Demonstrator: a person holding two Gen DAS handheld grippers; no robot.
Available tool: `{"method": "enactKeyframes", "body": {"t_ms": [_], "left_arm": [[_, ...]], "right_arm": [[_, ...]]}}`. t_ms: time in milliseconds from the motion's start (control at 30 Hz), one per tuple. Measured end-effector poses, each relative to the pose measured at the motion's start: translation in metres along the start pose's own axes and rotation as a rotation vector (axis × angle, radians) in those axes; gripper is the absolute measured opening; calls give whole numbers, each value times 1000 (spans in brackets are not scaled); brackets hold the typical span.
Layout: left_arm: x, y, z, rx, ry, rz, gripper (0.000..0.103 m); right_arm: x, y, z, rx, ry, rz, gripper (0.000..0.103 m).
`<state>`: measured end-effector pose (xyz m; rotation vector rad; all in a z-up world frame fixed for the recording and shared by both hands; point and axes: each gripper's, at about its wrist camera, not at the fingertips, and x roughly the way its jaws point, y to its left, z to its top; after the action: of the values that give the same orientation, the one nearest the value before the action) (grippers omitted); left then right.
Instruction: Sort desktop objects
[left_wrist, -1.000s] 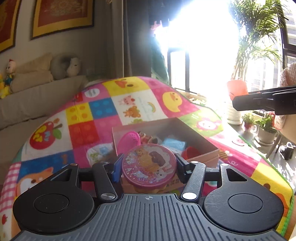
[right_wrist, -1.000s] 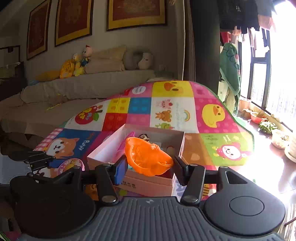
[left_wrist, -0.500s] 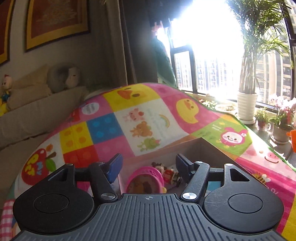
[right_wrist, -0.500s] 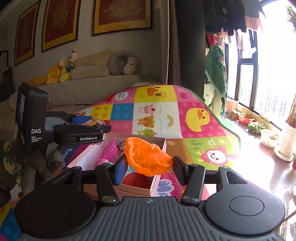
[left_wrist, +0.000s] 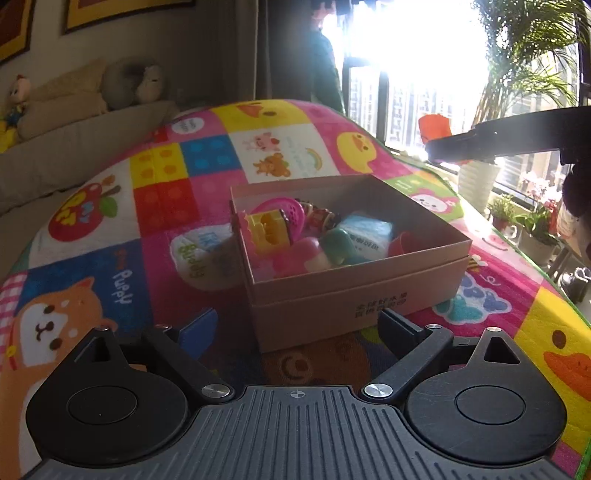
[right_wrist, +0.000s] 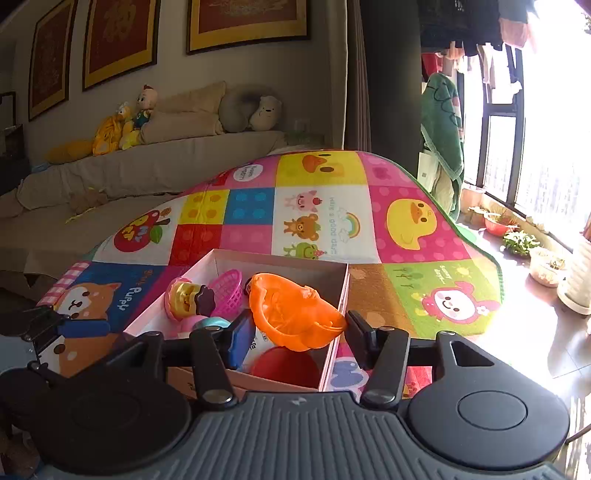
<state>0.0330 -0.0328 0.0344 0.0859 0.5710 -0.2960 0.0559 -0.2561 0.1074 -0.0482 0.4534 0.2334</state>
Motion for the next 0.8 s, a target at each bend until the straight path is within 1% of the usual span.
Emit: {"method": "enactKeyframes", "body": {"t_ms": [100,133,167,200,267,300,333,400,467,533,567,600,667,733,800], "left_arm": [[-5,4,-2,-15,2,19,98],[-7,5,-2,-17,0,29,100],[-9,7,-3,-22,-2,37,100],[-12,8,-4,-28,-3,46,100],[-16,13,-6,-41,-2,62,102],[-18,15,-9,-51,0,70,102],[-19,18,-12,-62,5,78,103],[-19,21,-17,-79,15,90,103],[-19,22,-22,-85,20,103,103],[-20,23,-27,-90,25,121,103],[-20,23,-29,-96,29,128,103],[-20,23,-31,-106,37,135,103],[-17,25,-36,-130,58,146,103],[-13,27,-39,-154,84,150,103],[-8,29,-41,-173,114,152,103]], "right_arm": [[20,6,26,-25,-68,-39,53],[28,7,34,-32,-77,-46,54],[36,7,40,-31,-75,-48,54],[42,6,43,-22,-66,-46,57],[48,3,45,15,-44,-40,58],[47,1,43,32,-36,-26,62],[43,1,38,44,-34,-15,69],[35,2,26,46,-32,-14,77],[21,9,9,14,-22,-11,84],[8,17,-11,-31,-9,10,99],[2,22,-20,-53,-3,23,102],[-2,25,-28,-68,4,35,103],[-8,35,-47,-103,55,71,103],[-4,42,-68,-104,131,89,103],[6,45,-82,-88,201,90,103]]}}
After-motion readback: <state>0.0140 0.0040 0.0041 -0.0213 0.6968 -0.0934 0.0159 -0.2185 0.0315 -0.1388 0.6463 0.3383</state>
